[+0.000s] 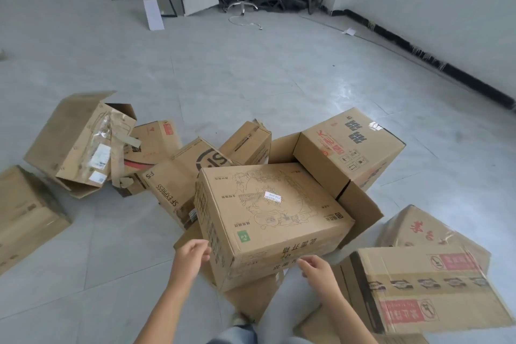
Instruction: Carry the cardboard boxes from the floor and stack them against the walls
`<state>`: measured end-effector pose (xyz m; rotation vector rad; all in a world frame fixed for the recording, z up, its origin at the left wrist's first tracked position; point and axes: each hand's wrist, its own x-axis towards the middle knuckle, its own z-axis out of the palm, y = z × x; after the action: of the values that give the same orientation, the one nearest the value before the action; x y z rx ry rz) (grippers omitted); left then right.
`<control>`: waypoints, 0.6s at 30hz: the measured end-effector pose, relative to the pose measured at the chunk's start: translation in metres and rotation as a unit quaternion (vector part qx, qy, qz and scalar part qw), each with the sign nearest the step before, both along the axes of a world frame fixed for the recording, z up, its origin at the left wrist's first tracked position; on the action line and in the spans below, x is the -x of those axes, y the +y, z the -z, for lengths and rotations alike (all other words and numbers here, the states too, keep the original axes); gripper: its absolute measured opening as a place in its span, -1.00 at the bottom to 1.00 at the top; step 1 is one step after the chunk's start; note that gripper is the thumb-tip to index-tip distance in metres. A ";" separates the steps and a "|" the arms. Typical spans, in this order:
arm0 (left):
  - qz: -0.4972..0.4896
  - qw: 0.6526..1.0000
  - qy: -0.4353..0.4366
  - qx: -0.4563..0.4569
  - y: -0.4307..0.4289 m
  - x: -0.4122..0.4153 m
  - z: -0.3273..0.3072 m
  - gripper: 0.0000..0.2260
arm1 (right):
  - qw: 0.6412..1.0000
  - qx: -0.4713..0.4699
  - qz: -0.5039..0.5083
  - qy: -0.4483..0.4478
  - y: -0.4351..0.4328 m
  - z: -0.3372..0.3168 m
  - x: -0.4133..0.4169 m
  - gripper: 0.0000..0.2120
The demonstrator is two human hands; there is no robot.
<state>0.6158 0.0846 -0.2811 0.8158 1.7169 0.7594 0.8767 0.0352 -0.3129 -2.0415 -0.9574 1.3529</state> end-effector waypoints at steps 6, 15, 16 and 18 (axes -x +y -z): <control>-0.011 0.999 -0.008 0.031 0.025 0.004 0.021 -0.84 | 0.999 0.031 -0.005 -0.020 0.018 0.004 -0.004 -0.94; -0.030 0.999 0.001 0.037 0.061 -0.030 0.031 -0.86 | 0.999 0.039 -0.023 -0.010 0.068 0.012 -0.042 -0.93; -0.037 0.998 0.005 0.041 0.064 -0.036 0.033 -0.85 | 0.998 0.042 -0.036 -0.010 0.076 0.014 -0.047 -0.92; -0.055 0.997 0.012 0.051 0.065 -0.048 0.038 -0.84 | 0.997 0.052 -0.063 -0.010 0.090 0.018 -0.056 -0.93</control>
<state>0.6637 0.1493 -0.3195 0.6671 1.8196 0.7322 0.9330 0.1249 -0.3306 -2.1064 -1.0600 1.4790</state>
